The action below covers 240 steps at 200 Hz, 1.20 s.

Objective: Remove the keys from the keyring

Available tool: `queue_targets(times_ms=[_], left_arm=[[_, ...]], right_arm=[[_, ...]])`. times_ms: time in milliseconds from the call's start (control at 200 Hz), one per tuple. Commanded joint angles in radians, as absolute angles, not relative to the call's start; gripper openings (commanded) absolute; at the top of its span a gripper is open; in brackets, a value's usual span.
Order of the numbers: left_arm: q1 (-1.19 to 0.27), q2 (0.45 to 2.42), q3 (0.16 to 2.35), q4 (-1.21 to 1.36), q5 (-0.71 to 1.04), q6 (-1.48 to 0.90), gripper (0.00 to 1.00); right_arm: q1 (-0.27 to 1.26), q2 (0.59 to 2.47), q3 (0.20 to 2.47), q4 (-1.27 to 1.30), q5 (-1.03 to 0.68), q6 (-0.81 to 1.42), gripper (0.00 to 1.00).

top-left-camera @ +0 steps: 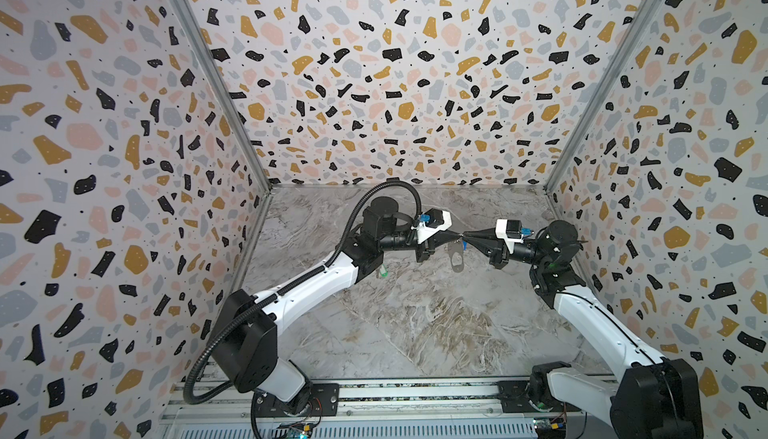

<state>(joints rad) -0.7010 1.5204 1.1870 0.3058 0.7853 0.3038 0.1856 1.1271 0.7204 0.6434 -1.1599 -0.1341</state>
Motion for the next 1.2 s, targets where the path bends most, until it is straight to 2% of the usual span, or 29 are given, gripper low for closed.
queue_targets(times_ms=[0,165,285,325,395,466,576,876,1196], left_arm=[[-0.696,1.508,1.209,0.332,0.808,0.323,0.00],[-0.696,1.507,1.218,0.296,0.777,0.349,0.00],[-0.698,1.508,1.241,0.205,0.720,0.408,0.00],[-0.699,1.505,1.252,0.173,0.692,0.429,0.08],[-0.705,1.504,1.271,0.117,0.638,0.476,0.11],[-0.719,1.497,1.292,0.061,0.557,0.533,0.28],[-0.757,1.483,1.324,-0.040,0.419,0.660,0.32],[-0.843,1.485,1.372,-0.179,0.196,0.871,0.31],[-0.897,1.486,1.370,-0.186,0.032,0.946,0.28]], right_arm=[[0.192,1.123,0.732,0.647,-1.177,-0.123,0.11],[0.192,1.115,0.736,0.628,-1.170,-0.121,0.00],[0.193,1.111,0.759,0.535,-1.157,-0.158,0.00],[0.194,1.109,0.770,0.495,-1.147,-0.179,0.00],[0.199,1.107,0.787,0.424,-1.128,-0.213,0.00],[0.203,1.109,0.805,0.354,-1.105,-0.242,0.00],[0.214,1.117,0.835,0.251,-1.069,-0.282,0.00],[0.236,1.146,0.881,0.108,-1.016,-0.320,0.00],[0.248,1.153,0.893,0.068,-1.006,-0.332,0.00]])
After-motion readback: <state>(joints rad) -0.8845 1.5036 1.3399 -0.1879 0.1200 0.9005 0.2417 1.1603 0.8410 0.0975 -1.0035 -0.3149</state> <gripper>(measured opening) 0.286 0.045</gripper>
